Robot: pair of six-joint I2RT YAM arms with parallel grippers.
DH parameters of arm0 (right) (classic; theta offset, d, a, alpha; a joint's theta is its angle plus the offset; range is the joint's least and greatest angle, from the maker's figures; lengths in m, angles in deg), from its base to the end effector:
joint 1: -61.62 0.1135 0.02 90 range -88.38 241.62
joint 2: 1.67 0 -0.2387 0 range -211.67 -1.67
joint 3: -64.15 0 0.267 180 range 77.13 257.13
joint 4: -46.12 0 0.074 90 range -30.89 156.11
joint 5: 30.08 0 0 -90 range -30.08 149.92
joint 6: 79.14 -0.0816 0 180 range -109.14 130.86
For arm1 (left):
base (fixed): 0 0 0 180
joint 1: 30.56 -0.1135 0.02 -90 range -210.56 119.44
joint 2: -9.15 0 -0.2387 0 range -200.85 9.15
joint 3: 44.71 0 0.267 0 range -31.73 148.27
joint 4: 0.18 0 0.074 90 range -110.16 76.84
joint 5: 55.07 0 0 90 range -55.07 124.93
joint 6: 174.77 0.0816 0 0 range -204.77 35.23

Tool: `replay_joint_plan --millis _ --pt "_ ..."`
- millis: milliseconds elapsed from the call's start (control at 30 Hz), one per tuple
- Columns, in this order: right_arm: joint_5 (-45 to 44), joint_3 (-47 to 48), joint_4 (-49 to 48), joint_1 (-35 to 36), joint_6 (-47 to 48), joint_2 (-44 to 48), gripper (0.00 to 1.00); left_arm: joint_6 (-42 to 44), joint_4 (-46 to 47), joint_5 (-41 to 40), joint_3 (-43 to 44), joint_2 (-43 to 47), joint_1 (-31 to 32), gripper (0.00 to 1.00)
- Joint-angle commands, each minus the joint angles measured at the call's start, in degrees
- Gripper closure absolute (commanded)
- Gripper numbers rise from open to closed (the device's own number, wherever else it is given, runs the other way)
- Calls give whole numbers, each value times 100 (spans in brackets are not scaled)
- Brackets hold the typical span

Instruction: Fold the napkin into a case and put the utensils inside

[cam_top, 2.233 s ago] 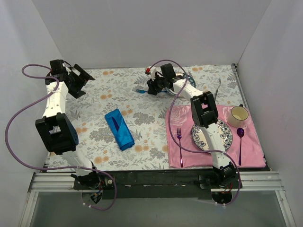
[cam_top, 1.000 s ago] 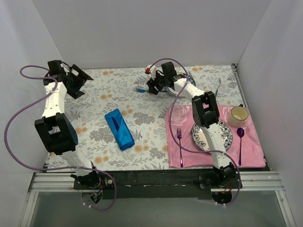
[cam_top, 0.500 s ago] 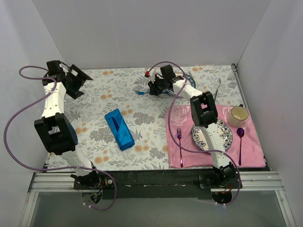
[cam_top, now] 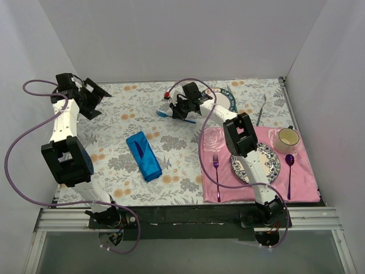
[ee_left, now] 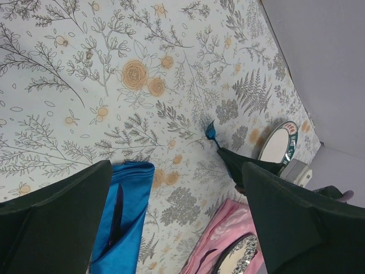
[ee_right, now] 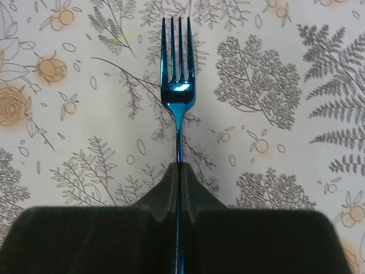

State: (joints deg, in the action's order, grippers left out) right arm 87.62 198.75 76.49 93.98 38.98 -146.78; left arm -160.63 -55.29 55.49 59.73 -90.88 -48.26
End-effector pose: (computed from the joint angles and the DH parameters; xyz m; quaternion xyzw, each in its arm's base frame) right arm 0.4771 0.3472 0.1056 -0.5307 0.7128 0.2325 0.3952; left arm 0.4117 0.1013 0.2527 -0.6342 0.6783 -0.3077 0.2075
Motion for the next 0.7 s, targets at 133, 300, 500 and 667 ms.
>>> replay_joint_plan --millis 133,300,500,667 --pt "-485 -77 871 385 211 274 84 53 -120 106 74 150 -103 2" --pt "-942 -121 1188 500 616 344 67 132 -32 177 13 212 -103 2" --pt "-1065 -95 1487 508 687 203 83 211 512 440 -365 509 -111 2" --pt "-1030 -77 1277 499 467 291 99 790 1127 695 -813 800 -103 2"
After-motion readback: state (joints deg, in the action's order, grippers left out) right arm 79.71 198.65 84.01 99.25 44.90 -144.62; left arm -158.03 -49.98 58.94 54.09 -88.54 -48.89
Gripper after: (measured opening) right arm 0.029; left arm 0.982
